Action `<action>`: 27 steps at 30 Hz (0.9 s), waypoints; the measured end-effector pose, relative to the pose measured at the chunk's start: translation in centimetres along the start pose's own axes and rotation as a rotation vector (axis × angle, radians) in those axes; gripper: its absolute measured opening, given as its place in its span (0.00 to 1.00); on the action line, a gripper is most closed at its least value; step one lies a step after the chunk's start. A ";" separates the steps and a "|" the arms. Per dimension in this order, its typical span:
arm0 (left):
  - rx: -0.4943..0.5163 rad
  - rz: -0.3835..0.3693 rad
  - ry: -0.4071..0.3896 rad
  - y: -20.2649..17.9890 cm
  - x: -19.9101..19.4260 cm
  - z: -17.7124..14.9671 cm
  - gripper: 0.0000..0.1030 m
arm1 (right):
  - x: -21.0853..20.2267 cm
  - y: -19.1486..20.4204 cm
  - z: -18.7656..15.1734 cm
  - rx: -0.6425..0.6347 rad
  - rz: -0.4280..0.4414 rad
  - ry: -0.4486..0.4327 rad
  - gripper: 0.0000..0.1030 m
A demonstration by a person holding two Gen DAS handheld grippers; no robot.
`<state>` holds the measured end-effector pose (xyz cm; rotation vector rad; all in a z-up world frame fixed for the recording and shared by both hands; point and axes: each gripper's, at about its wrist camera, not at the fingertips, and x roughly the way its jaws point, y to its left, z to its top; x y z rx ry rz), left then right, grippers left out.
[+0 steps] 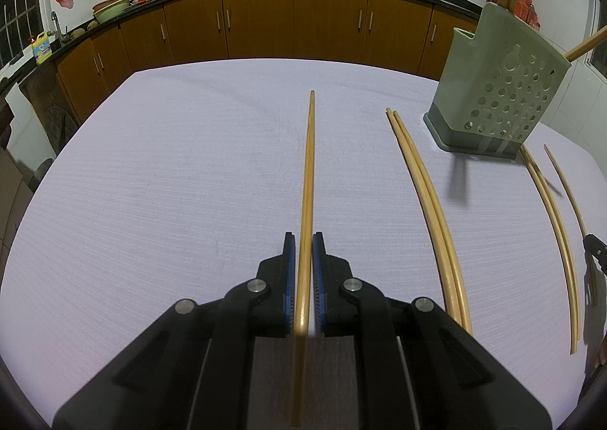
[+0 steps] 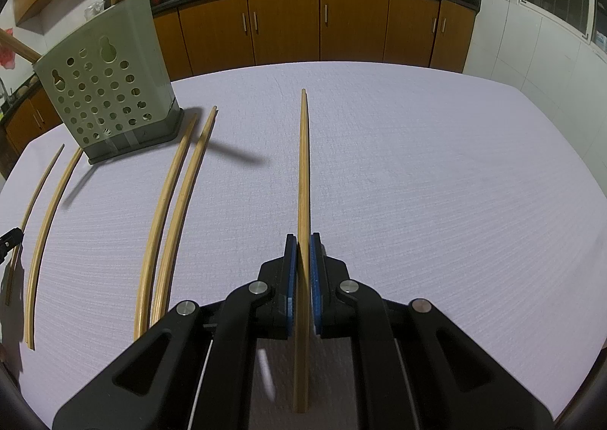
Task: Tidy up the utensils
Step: 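Hold the grasped chopsticks on the table with both tools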
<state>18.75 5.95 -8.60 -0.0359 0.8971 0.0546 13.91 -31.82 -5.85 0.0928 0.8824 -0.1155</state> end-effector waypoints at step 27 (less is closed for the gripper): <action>0.001 -0.002 0.000 0.2 0.0 0.0 0.11 | 0.0 -0.1 0.0 0.001 0.003 0.000 0.08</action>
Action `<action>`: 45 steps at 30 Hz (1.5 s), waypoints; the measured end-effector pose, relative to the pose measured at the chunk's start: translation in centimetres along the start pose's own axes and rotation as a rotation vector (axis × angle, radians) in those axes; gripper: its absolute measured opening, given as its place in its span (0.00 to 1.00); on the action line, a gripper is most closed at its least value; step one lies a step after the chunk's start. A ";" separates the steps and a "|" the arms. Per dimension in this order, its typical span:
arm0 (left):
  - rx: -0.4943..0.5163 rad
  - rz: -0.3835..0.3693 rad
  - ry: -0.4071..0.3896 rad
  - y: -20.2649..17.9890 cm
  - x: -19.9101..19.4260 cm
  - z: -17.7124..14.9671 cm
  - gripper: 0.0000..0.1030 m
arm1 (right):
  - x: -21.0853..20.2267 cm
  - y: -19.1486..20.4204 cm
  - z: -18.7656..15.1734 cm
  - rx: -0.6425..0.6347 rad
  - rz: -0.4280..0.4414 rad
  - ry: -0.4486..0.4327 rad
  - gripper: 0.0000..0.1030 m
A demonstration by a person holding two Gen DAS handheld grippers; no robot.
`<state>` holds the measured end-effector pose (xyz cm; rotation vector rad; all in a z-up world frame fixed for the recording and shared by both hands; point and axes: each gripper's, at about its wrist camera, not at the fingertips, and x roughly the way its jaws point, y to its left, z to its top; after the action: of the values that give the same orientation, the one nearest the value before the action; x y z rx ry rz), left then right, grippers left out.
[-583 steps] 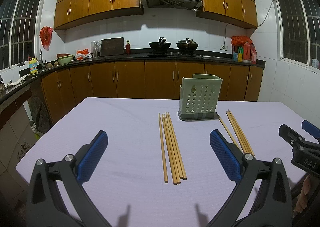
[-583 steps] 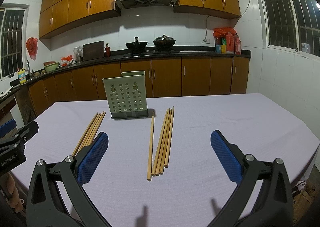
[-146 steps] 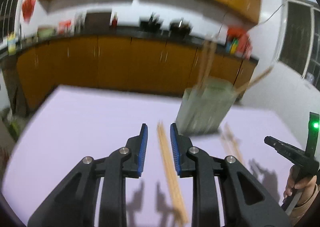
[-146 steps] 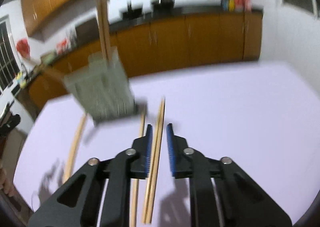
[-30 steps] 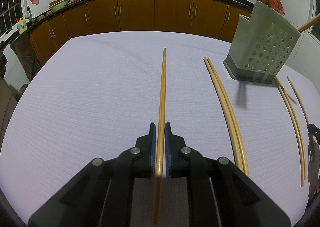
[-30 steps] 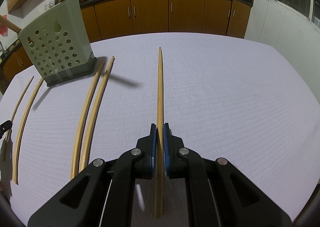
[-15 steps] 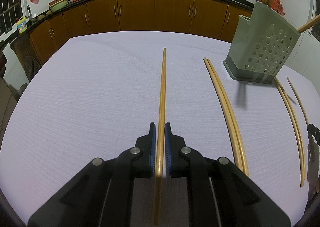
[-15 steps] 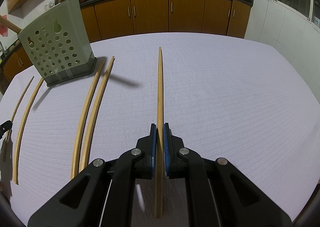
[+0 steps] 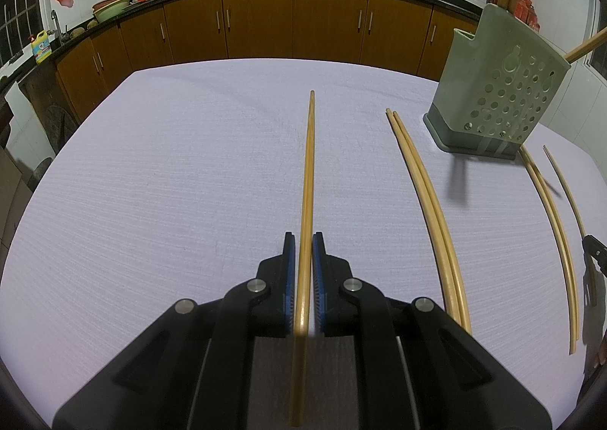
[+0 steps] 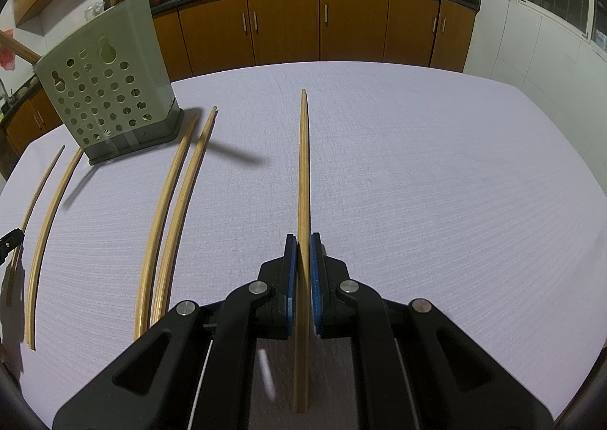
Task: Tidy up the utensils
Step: 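Hold the grasped chopsticks on the table with both tools, then lift the left tool's chopstick upright over the holder while the right tool does likewise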
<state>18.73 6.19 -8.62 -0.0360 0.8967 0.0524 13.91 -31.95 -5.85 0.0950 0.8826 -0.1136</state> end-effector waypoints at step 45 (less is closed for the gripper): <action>0.073 -0.280 -0.415 -3.1 -17.3 7.3 0.07 | -15.8 0.1 8.9 0.052 0.193 -0.464 0.07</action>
<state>13.87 2.95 9.45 -0.0796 0.4721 -0.2276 10.74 -32.10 11.99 0.1934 0.4041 0.0225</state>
